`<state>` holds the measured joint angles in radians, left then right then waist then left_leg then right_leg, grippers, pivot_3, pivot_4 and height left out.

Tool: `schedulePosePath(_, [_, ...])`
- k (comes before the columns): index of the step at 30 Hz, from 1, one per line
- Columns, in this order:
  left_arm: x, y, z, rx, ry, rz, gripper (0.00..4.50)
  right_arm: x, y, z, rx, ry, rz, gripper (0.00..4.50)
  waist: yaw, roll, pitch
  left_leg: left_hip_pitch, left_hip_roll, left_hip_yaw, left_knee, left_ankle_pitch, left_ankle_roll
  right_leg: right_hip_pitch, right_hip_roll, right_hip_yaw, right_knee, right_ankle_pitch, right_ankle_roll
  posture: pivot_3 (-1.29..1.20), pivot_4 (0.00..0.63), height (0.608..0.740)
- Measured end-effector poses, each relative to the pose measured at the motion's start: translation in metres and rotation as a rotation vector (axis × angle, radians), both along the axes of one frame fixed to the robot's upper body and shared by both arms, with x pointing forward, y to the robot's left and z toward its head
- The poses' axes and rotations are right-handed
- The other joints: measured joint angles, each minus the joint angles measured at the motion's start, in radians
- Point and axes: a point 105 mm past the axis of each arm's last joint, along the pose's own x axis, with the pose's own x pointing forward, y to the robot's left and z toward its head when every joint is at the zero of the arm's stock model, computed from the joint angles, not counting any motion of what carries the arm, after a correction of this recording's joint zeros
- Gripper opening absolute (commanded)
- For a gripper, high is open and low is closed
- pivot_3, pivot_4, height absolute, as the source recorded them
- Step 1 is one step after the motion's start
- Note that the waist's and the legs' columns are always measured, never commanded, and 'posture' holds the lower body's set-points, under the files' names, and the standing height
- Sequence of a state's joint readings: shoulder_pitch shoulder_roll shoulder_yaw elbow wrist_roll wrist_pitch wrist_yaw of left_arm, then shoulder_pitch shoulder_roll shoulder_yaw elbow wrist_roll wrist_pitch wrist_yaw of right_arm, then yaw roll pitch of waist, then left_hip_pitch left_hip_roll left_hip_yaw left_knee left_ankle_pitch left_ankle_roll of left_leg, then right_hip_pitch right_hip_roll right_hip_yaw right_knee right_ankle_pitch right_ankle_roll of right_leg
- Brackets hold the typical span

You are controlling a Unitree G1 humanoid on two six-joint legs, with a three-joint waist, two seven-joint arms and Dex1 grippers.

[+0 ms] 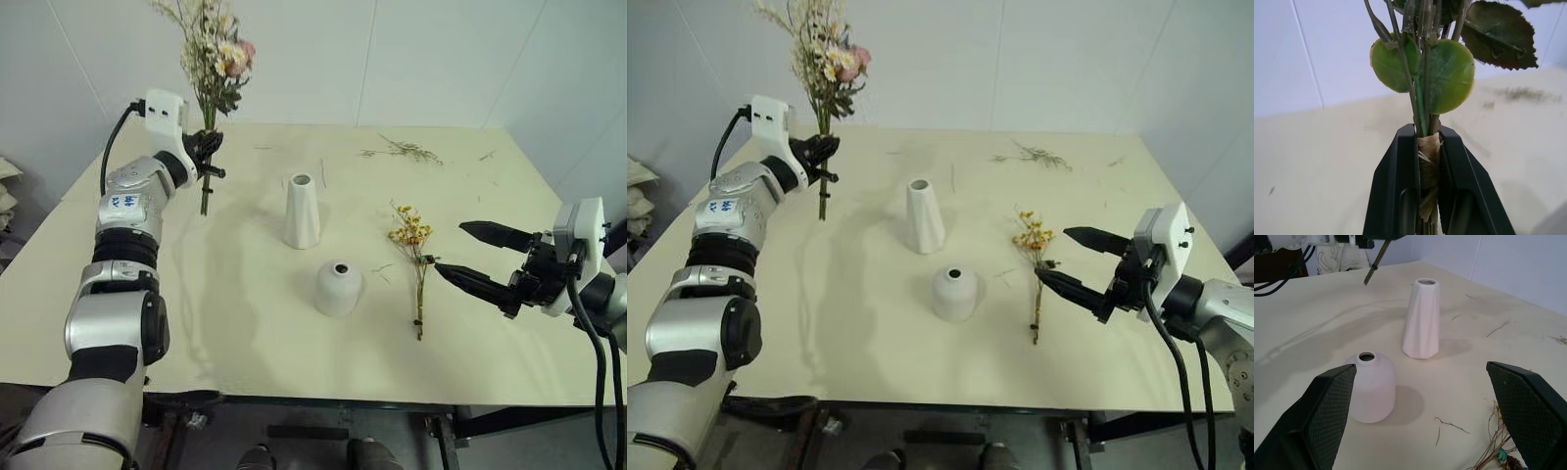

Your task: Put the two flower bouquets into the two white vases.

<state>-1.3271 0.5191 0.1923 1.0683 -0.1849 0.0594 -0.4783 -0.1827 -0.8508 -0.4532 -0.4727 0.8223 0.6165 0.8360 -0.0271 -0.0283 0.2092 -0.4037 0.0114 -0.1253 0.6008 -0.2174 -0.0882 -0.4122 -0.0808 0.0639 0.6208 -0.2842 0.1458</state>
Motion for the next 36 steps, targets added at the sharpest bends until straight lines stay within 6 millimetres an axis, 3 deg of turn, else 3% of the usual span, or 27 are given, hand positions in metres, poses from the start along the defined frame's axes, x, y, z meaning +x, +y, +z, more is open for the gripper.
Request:
schedulePosePath(12, [-0.017,-0.045,0.063,-0.189,-0.296,-0.232,0.14,-0.005,0.002,0.001,0.008,-0.037,-0.038,4.5,0.002,-0.001,0.0,0.0,0.0,0.0,0.0,0.0,0.0,0.0,0.0,0.0,0.0,0.0,0.001,0.0,0.15,0.74])
schedulePosePath(21, [-0.022,-0.07,0.058,-0.352,-0.281,-0.436,0.14,-0.005,0.004,0.002,0.015,-0.058,-0.062,4.5,0.0,-0.001,0.0,0.0,0.0,0.0,0.001,0.0,0.0,0.0,0.0,0.0,0.001,0.0,0.001,0.0,0.15,0.74])
schedulePosePath(26, [-0.021,-0.082,0.048,-0.393,-0.242,-0.49,0.14,-0.007,0.008,0.002,0.018,-0.069,-0.061,4.5,0.001,-0.001,0.0,0.0,0.0,0.0,0.002,0.0,0.0,0.0,0.0,0.0,0.001,0.001,0.001,0.0,0.15,0.74])
schedulePosePath(36, [-0.023,-0.101,0.051,-0.477,-0.242,-0.555,0.14,-0.007,0.008,-0.001,0.032,-0.064,-0.077,4.5,0.0,-0.001,0.0,0.0,0.0,0.0,0.002,0.0,0.0,0.0,0.0,0.0,0.001,0.001,0.001,0.0,0.15,0.74])
